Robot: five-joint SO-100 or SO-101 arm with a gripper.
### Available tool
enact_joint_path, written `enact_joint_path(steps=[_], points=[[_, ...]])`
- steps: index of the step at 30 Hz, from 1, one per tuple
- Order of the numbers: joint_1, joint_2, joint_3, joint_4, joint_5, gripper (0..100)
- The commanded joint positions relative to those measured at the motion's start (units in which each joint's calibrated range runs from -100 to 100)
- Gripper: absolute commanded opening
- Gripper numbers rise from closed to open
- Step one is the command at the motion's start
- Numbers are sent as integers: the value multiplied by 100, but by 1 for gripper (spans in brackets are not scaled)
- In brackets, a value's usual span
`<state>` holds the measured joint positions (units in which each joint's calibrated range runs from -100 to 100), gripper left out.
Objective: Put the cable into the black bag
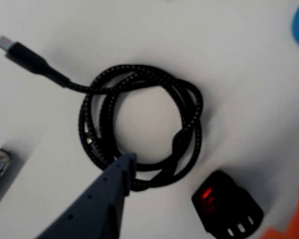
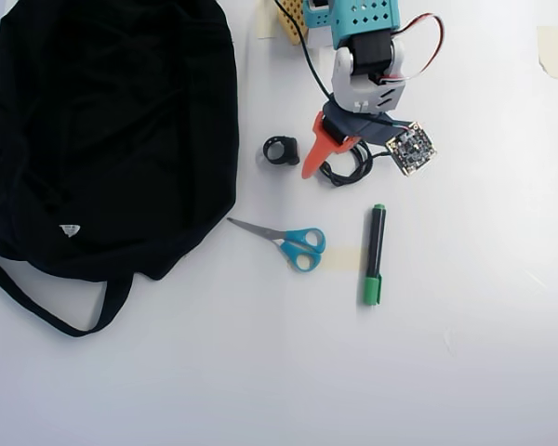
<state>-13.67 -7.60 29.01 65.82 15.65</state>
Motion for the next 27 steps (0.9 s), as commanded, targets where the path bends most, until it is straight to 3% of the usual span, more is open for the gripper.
enact_joint_path(steps=[1, 27], points=[[13, 121, -62, -114, 29, 42], [28, 1291, -134, -863, 29, 42]])
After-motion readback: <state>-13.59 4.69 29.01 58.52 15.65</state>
